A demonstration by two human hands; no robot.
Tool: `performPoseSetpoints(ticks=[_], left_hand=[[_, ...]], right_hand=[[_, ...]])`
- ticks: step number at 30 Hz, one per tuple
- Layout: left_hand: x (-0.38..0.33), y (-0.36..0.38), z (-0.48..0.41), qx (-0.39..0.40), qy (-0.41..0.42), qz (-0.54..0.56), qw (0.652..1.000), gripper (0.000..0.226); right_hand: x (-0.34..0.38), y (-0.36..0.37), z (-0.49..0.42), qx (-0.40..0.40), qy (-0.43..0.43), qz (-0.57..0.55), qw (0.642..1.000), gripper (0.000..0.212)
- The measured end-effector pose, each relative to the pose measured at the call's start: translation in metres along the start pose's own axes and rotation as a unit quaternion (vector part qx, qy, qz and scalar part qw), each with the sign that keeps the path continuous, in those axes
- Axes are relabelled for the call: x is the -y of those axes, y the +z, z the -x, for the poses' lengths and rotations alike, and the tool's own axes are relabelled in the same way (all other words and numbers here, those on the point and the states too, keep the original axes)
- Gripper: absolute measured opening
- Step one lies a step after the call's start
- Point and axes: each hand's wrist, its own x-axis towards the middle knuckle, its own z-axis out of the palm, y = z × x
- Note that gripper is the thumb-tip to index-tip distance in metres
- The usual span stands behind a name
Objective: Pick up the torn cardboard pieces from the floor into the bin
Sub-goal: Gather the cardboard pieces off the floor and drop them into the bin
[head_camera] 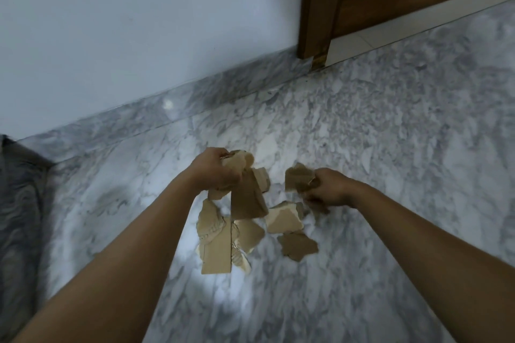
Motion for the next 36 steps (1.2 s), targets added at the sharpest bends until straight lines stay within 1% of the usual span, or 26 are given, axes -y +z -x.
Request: performPoseSetpoints(ticks=[1,2,4,6,8,10,12,13,15,17,19,21,24,25,27,29,31,32,34,36], left_hand=[[-0.002,0.001,-0.003,0.018,-0.002,-0.057,0.998,0.037],[-0.002,0.004,-0.007,0.036,0.003,-0.103,0.994,0.033],[-0.002,0.015,-0.018,0.056,0.023,-0.158,0.986,0.030],[0.003,0.031,-0.031,0.051,0.034,-0.174,0.983,0.035],[0.013,0.050,-0.044,0.046,0.047,-0.181,0.981,0.045],[0.024,0.062,-0.052,0.041,0.060,-0.177,0.981,0.060],[0.034,0.068,-0.057,0.023,0.054,-0.163,0.985,0.071],[0.037,0.068,-0.060,0.011,0.052,-0.170,0.984,0.073],[0.041,0.068,-0.065,0.005,0.051,-0.197,0.979,0.066],[0.041,0.066,-0.068,-0.002,0.054,-0.211,0.976,0.050],[0.039,0.065,-0.064,-0.019,0.064,-0.211,0.975,0.038],[0.038,0.064,-0.056,-0.046,0.082,-0.191,0.977,0.034],[0.041,0.058,-0.036,-0.088,0.080,-0.114,0.986,0.037],[0.042,0.056,-0.029,-0.097,0.079,-0.095,0.988,0.038],[0.043,0.048,-0.014,-0.128,0.085,-0.066,0.986,0.038],[0.043,0.041,-0.003,-0.156,0.094,-0.024,0.983,0.036],[0.042,0.032,0.008,-0.152,0.078,0.023,0.985,0.036],[0.042,0.028,0.012,-0.145,0.066,0.040,0.987,0.036],[0.047,0.020,0.018,-0.137,0.037,0.066,0.988,0.038],[0.053,0.011,0.025,-0.144,0.014,0.093,0.985,0.042]], right_hand=[[0.004,0.000,0.006,0.040,-0.001,0.036,0.999,0.010],[0.008,0.003,0.009,0.068,0.003,0.077,0.995,0.014],[0.012,0.019,0.008,0.083,0.010,0.165,0.983,0.031],[0.009,0.042,0.004,0.047,0.005,0.255,0.966,0.044],[0.004,0.063,0.001,-0.025,-0.024,0.287,0.957,0.045],[-0.002,0.074,-0.003,-0.086,-0.047,0.265,0.959,0.047],[-0.004,0.077,-0.007,-0.093,-0.045,0.206,0.973,0.055],[-0.003,0.077,-0.009,-0.092,-0.037,0.186,0.978,0.056],[0.000,0.076,-0.012,-0.082,-0.009,0.178,0.981,0.053],[0.003,0.075,-0.015,-0.075,0.016,0.187,0.979,0.051],[0.007,0.077,-0.016,-0.084,0.031,0.190,0.978,0.054],[0.010,0.083,-0.016,-0.100,0.039,0.193,0.975,0.054],[0.010,0.094,-0.012,-0.141,0.017,0.191,0.971,0.038],[0.008,0.096,-0.009,-0.150,0.011,0.187,0.971,0.036],[0.008,0.097,-0.006,-0.153,0.003,0.188,0.970,0.039],[0.010,0.095,-0.005,-0.142,0.008,0.194,0.971,0.045],[0.016,0.089,-0.004,-0.120,0.019,0.187,0.975,0.047],[0.017,0.084,-0.003,-0.105,0.026,0.178,0.978,0.043],[0.018,0.074,-0.002,-0.073,0.041,0.165,0.983,0.029],[0.019,0.062,-0.001,-0.051,0.052,0.173,0.982,0.018]])
